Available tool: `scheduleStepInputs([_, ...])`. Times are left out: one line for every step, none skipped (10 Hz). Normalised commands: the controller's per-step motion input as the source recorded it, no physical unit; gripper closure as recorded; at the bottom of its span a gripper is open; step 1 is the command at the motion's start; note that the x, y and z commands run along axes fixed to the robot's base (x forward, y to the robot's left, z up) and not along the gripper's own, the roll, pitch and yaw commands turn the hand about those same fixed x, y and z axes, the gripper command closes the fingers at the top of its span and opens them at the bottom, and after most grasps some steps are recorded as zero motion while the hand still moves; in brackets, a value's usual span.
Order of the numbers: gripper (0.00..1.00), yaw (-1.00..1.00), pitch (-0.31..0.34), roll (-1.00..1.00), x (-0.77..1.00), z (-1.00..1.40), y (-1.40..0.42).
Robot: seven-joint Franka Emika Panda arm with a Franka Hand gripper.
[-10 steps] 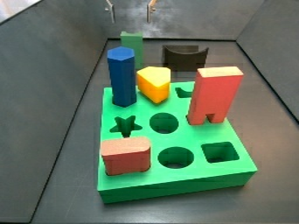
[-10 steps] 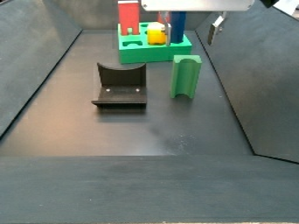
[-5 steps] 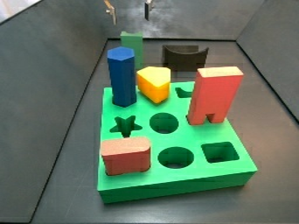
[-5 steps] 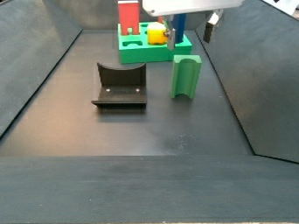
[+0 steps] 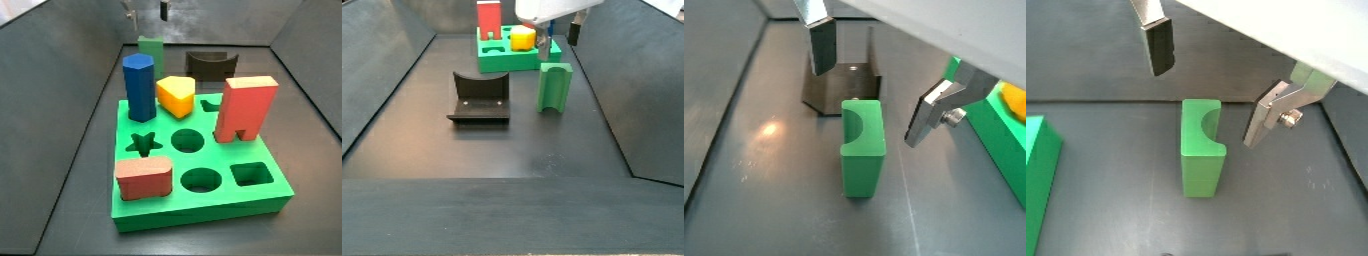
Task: Pick up the arch object. Move up. Rotate the arch object. Move to above the board. Insert the arch object.
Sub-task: Rotate the arch object.
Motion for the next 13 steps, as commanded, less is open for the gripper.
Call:
scheduleStepInputs([0.00, 1.00, 0.006, 0.00, 0.01, -0.01, 0.00])
scheduleStepInputs([0.00, 1.00, 0.006, 0.00, 0.01, -0.01, 0.00])
scheduleStepInputs([0.00, 1.00, 0.007, 0.00, 0.01, -0.01, 0.00])
scheduleStepInputs([0.00, 1.00, 0.007, 0.00, 0.01, -0.01, 0.00])
scheduleStepInputs([0.00, 1.00, 0.007, 0.00, 0.01, -0.01, 0.00])
scheduleStepInputs([0.00, 1.00, 0.007, 0.00, 0.01, -0.01, 0.00])
scheduleStepInputs([0.00, 1.00, 0.007, 0.00, 0.01, -0.01, 0.00])
scheduleStepInputs([0.00, 1.00, 0.008, 0.00, 0.01, -0.01, 0.00])
scheduleStepInputs([0.00, 1.00, 0.008, 0.00, 0.01, -0.01, 0.00])
scheduleStepInputs([0.00, 1.00, 0.008, 0.00, 0.01, -0.01, 0.00])
scheduleStepInputs([0.00, 1.00, 0.009, 0.00, 0.01, -0.01, 0.00])
scheduleStepInputs([0.00, 1.00, 0.009, 0.00, 0.01, -0.01, 0.00])
scheduleStepInputs([0.00, 1.00, 0.009, 0.00, 0.01, -0.01, 0.00])
